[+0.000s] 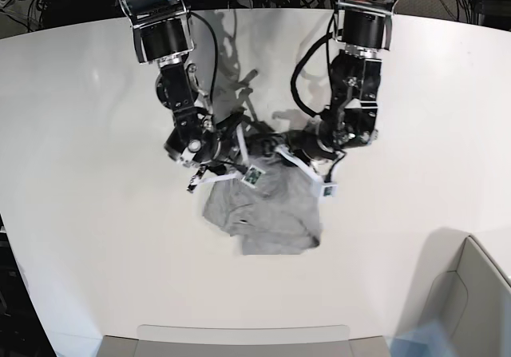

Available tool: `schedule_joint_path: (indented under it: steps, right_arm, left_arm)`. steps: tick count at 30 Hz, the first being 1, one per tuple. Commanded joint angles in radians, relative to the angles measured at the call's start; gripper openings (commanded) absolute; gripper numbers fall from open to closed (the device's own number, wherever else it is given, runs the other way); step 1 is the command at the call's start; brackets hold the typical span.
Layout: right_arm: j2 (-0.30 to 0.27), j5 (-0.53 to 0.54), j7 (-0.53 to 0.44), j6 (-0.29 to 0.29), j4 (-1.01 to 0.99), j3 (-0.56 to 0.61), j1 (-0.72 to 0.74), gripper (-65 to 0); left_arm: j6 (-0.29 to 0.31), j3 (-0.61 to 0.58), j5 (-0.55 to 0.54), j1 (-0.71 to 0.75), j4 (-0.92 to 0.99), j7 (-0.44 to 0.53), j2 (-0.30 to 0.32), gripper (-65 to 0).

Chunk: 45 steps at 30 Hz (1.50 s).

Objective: Fold the T-shirt properly
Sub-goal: 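Drag the folded bundle with the left gripper toward the table edge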

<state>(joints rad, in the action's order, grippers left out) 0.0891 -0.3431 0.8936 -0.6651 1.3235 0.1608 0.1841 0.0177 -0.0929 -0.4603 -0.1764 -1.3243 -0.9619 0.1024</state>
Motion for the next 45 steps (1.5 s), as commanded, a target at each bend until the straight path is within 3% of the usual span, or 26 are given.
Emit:
schedule_joint_path:
  steps: [1, 5, 8, 12, 15, 18, 21, 25, 30, 34, 37, 42, 45]
  right_arm:
    - [0.010, 0.012, 0.029, -0.033, 0.012, 0.026, -0.022, -62.2]
    - [0.018, 0.012, 0.029, -0.033, 0.104, 0.033, -0.050, -62.2]
    - [0.021, 0.012, 0.029, -0.033, 0.215, -0.042, -0.061, -62.3]
    - [0.039, 0.014, 0.029, -0.033, 0.362, -0.211, -0.068, -62.3]
    - [0.041, 0.014, 0.029, -0.033, 0.414, -0.375, -0.068, -62.3]
    - [0.036, 0.014, 0.029, -0.033, 0.419, -0.498, -0.071, -62.3]
    - [0.034, 0.014, 0.028, -0.033, 0.420, -0.576, -0.100, -62.3]
    - [-0.013, 0.014, 0.028, -0.033, 0.417, -0.597, -0.150, -62.3]
    - [-0.042, 0.014, 0.026, -0.033, 0.422, -0.599, -0.194, -62.4]
    - [-0.044, 0.014, 0.026, -0.033, 0.420, -0.599, -0.206, -62.4]
    - [-0.044, 0.014, 0.026, -0.033, 0.422, -0.599, -0.205, -62.4]
    - [-0.053, 0.014, 0.026, -0.033, 0.428, -0.597, -0.197, -62.4]
    - [-0.055, 0.014, 0.026, -0.033, 0.426, -0.597, -0.185, -62.4]
  left_arm:
    - [-0.017, 0.023, 0.034, -0.016, -0.007, -0.018, 0.023, -64.8]
    - [-0.019, 0.057, 0.031, -0.035, -0.021, -0.027, 0.033, -64.9]
    - [-0.020, 0.097, 0.030, -0.027, -0.083, -0.029, 0.033, -64.8]
    - [-0.014, 0.137, 0.027, -0.022, -0.203, -0.024, 0.024, -64.9]
    - [-0.012, 0.132, 0.019, -0.027, -0.257, -0.010, -0.049, -64.9]
    - [-0.012, 0.127, 0.019, -0.033, -0.245, 0.080, -0.119, -64.9]
    - [-0.011, 0.034, 0.022, -0.033, -0.182, 0.223, -0.134, -64.9]
    - [-0.012, -0.090, 0.027, -0.035, -0.057, 0.407, -0.134, -64.9]
    - [-0.012, -0.118, 0.027, -0.074, 0.131, 0.594, -0.134, -64.9]
    - [-0.012, -0.115, 0.028, -0.128, 0.303, 0.624, -0.134, -65.0]
    - [-0.020, -0.109, 0.028, -0.122, 0.378, 0.711, -0.132, -65.0]
    - [-0.022, -0.097, 0.022, -0.038, 0.432, 0.771, -0.020, -65.0]
    - [-0.022, 0.008, 0.022, 0.025, 0.429, 0.771, 0.026, -65.0]
